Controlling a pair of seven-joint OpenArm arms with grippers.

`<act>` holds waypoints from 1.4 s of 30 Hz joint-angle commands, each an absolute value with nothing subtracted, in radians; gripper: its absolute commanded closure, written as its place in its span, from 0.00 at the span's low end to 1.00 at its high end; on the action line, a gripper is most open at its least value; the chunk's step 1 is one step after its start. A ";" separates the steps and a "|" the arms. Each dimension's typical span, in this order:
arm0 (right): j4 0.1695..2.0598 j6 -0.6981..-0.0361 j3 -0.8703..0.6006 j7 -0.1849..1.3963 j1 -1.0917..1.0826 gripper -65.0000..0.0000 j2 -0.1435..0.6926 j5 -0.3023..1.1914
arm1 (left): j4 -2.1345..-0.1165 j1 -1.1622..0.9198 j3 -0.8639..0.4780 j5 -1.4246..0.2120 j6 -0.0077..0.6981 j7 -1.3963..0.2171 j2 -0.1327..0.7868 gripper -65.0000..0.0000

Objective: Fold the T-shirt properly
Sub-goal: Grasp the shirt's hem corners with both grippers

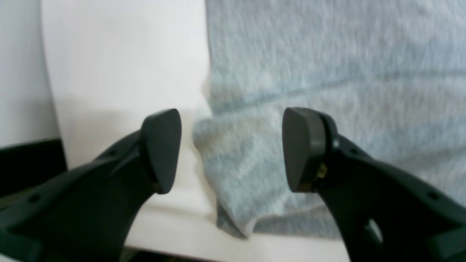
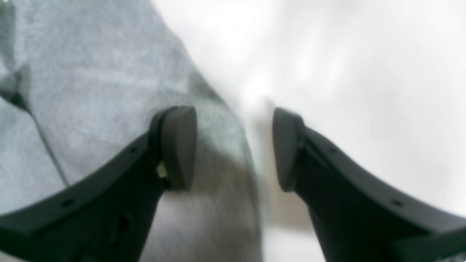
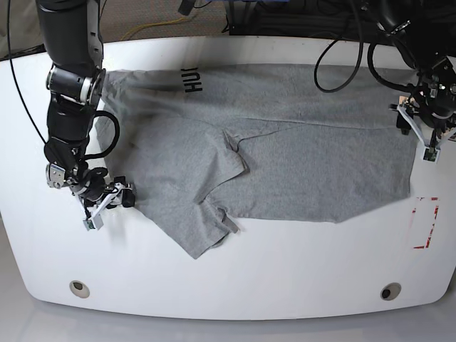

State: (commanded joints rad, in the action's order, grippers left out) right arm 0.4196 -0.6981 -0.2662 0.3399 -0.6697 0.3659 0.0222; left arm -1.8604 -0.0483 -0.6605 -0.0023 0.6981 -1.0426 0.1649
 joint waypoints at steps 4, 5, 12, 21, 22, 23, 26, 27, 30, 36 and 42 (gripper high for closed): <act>0.406 -0.698 -0.265 0.331 -0.667 0.51 0.335 0.013 | -1.857 -0.022 -0.645 -0.001 0.698 -1.044 0.165 0.37; 0.406 -0.698 -0.265 0.331 -0.667 0.51 0.314 0.012 | -1.853 -0.015 -0.638 -0.001 0.698 -1.049 0.166 0.37; 0.406 -0.698 -0.263 0.331 -0.671 0.51 0.231 0.010 | -1.807 0.067 -0.608 0.001 0.698 -1.049 0.171 0.20; 0.406 -0.698 -0.263 0.329 -0.673 0.55 0.225 0.010 | -1.577 0.245 -0.608 -0.001 0.545 -1.043 0.211 0.08; 0.406 -0.698 -0.263 0.329 -0.673 0.59 0.225 0.010 | -1.541 0.269 -0.608 -0.001 0.504 -1.041 0.216 0.08; 0.406 -0.698 -0.263 0.329 -0.673 0.66 0.225 0.010 | -1.501 0.294 -0.608 -0.001 0.464 -1.027 0.223 0.08; 0.406 -0.698 -0.259 0.329 -0.673 0.87 0.225 0.008 | -1.394 0.338 -0.607 -0.001 0.394 -0.929 0.228 0.08; 0.406 -0.698 -0.246 0.329 -0.673 0.91 0.225 0.008 | -1.365 0.346 -0.607 -0.001 0.384 -0.906 0.228 0.08; 0.409 -0.698 -0.156 0.325 -0.673 0.96 0.225 0.010 | -1.254 0.400 -0.572 -0.001 0.352 -0.869 0.237 0.08; 0.461 -0.698 -0.148 0.329 -0.667 0.97 0.225 0.013 | -1.061 0.476 -0.506 -0.001 0.314 -0.777 0.262 0.08; 0.464 -0.698 -0.148 0.331 -0.665 0.97 0.225 0.016 | -0.877 0.526 -0.504 -0.001 0.263 -0.674 0.306 0.08</act>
State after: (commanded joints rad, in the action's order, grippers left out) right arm 0.4641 -0.6981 -0.1481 0.3307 -0.6651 0.2248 0.0161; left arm -0.8769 0.5255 -0.5040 -0.0008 0.2631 -0.6743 0.3061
